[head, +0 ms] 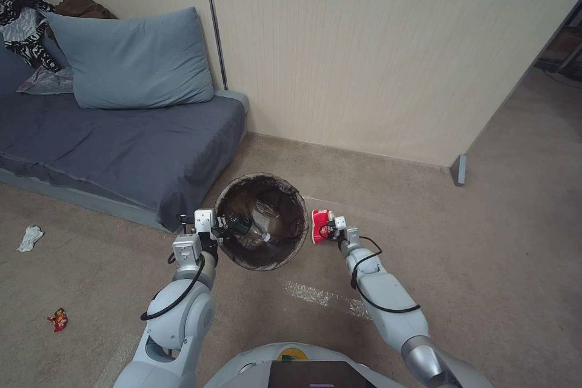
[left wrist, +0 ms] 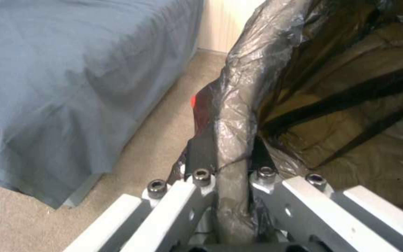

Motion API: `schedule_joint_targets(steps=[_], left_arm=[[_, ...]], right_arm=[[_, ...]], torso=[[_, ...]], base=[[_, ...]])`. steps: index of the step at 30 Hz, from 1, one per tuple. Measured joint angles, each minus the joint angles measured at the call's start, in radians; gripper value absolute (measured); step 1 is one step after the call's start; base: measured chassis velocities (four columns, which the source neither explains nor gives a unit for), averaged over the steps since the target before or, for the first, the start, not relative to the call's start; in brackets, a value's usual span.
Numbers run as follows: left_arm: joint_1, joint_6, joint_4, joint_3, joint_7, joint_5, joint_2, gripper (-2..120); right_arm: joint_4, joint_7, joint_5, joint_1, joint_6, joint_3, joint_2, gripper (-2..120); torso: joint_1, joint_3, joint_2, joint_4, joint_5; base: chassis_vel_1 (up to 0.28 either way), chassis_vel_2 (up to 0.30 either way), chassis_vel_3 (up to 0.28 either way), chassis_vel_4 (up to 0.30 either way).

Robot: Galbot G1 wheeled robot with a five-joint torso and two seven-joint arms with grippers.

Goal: Pick up the trash bin, then pick up the garbage from the floor and place it into the trash bin.

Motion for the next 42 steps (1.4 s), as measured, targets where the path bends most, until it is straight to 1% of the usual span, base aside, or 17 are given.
schedule_joint_targets(steps=[12,16,19,20,22,23,26,27,29,31,32,34,35,38,39,42], left_arm=[[0.001,0.0,0.001,-0.001,0.0,0.0,0.004,0],[0.0,0.001,0.003,-0.003,0.0,0.0,0.005,0],[-0.002,0.002,0.006,-0.005,0.0,-0.001,0.006,0],[-0.002,0.002,0.006,-0.005,0.0,-0.001,0.006,0],[-0.002,0.002,0.011,-0.007,0.0,-0.002,0.007,0],[-0.002,0.002,0.011,-0.007,0.0,-0.002,0.007,0],[-0.003,0.002,0.016,-0.004,0.0,-0.002,0.006,0],[-0.003,0.002,0.016,-0.004,0.0,-0.002,0.006,0],[-0.005,0.003,0.02,0.0,0.0,-0.003,0.004,0],[-0.007,0.004,0.023,0.002,0.0,-0.003,0.004,0],[-0.007,0.004,0.023,0.002,0.0,-0.003,0.004,0],[-0.008,0.005,0.023,0.003,0.0,-0.004,0.005,0],[-0.008,0.005,0.023,0.003,0.0,-0.004,0.005,0],[-0.009,0.006,0.024,0.003,-0.001,-0.005,0.009,0],[-0.009,0.006,0.024,0.003,-0.001,-0.005,0.009,0],[-0.009,0.006,0.027,0.005,-0.001,-0.007,0.012,0]], right_arm=[[0.024,0.005,-0.008,-0.014,0.014,0.01,-0.005,3],[0.073,0.015,-0.028,-0.045,0.046,0.021,-0.011,3],[0.144,0.029,-0.047,-0.085,0.081,0.04,-0.017,3],[0.144,0.029,-0.047,-0.085,0.081,0.04,-0.017,3],[0.225,0.039,-0.054,-0.12,0.106,0.058,-0.021,3],[0.225,0.039,-0.054,-0.12,0.106,0.058,-0.021,3],[0.379,0.055,-0.062,-0.176,0.15,0.086,-0.031,3],[0.379,0.055,-0.062,-0.176,0.15,0.086,-0.031,3],[0.483,0.062,-0.062,-0.215,0.173,0.1,-0.038,3],[0.562,0.069,-0.061,-0.244,0.192,0.111,-0.043,3],[0.562,0.069,-0.061,-0.244,0.192,0.111,-0.043,3],[0.681,0.085,-0.061,-0.277,0.209,0.124,-0.047,3],[0.681,0.085,-0.061,-0.277,0.209,0.124,-0.047,3],[0.837,0.102,-0.06,-0.309,0.222,0.137,-0.047,3],[0.837,0.102,-0.06,-0.309,0.222,0.137,-0.047,3],[0.954,0.105,-0.05,-0.321,0.231,0.14,-0.051,3]], torso=[[0.0,0.0,0.0,-0.0001,0.0],[0.0,0.0,0.0,-0.0001,0.0],[0.0,0.0,0.0,-0.0003,0.0],[0.0,0.0,0.0,-0.0003,0.0],[0.0,0.0,0.0,-0.0002,0.0],[0.0,0.0,0.0,-0.0002,0.0],[0.0,0.0,0.0,-0.0001,-0.0001],[0.0,0.0,0.0,-0.0001,-0.0001],[0.0,0.0,0.0,0.0,-0.0003],[0.0,0.0,0.0,-0.0003,0.0],[0.0,0.0,0.0,-0.0003,0.0],[0.0,0.0,0.0,-0.0002,-0.0002],[0.0,0.0,0.0,-0.0002,-0.0002],[0.0,0.0,0.0,0.0,-0.0002],[0.0,0.0,0.0,0.0,-0.0002],[0.0,0.0,0.0,-0.0001,-0.0002]], base=[[0.0,0.0,0.0,0.0],[0.0,0.0,0.0,0.0],[0.0,0.0,0.0,0.0],[0.0,0.0,0.0,0.0],[0.0,0.0,0.0,0.0],[0.0,0.0,0.0,0.0],[0.0,0.0,0.0,0.0],[0.0,0.0,0.0,0.0],[0.0,0.0,0.0,0.0],[0.0,0.0,0.0,0.0],[0.0,0.0,0.0,0.0],[0.0,0.0,0.0,0.0],[0.0,0.0,0.0,0.0],[0.0,0.0,0.0,0.0],[0.0,0.0,0.0,0.0],[0.0,0.0,0.0,0.0]])
